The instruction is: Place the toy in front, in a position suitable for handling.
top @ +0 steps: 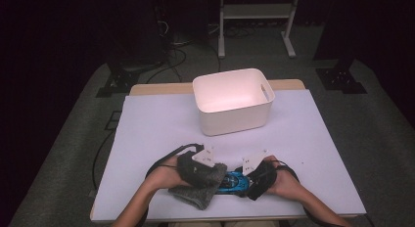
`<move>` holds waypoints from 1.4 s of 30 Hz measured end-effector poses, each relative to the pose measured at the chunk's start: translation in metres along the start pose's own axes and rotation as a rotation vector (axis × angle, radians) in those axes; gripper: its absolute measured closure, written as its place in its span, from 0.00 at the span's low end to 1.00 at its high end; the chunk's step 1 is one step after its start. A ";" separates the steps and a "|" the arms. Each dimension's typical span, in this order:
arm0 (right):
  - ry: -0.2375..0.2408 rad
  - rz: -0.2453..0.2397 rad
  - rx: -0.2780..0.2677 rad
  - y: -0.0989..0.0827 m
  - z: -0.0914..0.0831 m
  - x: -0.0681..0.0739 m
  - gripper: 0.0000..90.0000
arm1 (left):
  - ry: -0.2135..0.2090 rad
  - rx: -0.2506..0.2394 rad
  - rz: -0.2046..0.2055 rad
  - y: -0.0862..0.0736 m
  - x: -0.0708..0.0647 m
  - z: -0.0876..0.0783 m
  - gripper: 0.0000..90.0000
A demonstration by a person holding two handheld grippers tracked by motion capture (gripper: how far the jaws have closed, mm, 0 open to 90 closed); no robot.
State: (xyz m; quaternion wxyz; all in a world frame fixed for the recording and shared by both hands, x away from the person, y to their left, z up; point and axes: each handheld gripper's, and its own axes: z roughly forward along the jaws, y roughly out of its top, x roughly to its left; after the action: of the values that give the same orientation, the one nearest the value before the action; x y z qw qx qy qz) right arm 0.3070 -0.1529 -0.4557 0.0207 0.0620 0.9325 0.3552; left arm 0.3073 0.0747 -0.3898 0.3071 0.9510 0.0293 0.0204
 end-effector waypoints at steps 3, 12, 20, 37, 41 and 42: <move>-0.001 0.004 -0.004 0.000 0.000 0.000 0.25 | -0.020 0.024 0.000 0.002 0.003 0.015 0.61; 0.000 0.002 -0.010 -0.001 0.000 0.000 0.25 | -0.012 0.038 -0.002 -0.013 0.000 0.007 0.82; -0.001 0.004 -0.010 -0.001 0.000 0.000 0.25 | 0.011 -0.005 -0.069 -0.036 0.005 -0.010 0.84; -0.002 0.006 -0.019 -0.002 0.001 0.001 0.25 | -0.058 -0.007 0.020 -0.016 -0.006 0.007 0.86; -0.002 0.004 -0.023 -0.003 0.001 0.001 0.25 | -0.026 0.007 0.008 -0.028 -0.006 -0.004 0.86; -0.003 0.004 -0.022 -0.003 0.001 0.000 0.25 | -0.016 0.002 -0.004 -0.033 -0.006 -0.008 0.86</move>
State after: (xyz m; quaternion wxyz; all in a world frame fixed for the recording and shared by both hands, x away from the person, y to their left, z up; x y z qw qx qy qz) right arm 0.3063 -0.1544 -0.4578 0.0219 0.0639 0.9283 0.3656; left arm 0.2996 0.1052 -0.4026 0.3065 0.9514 0.0285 0.0122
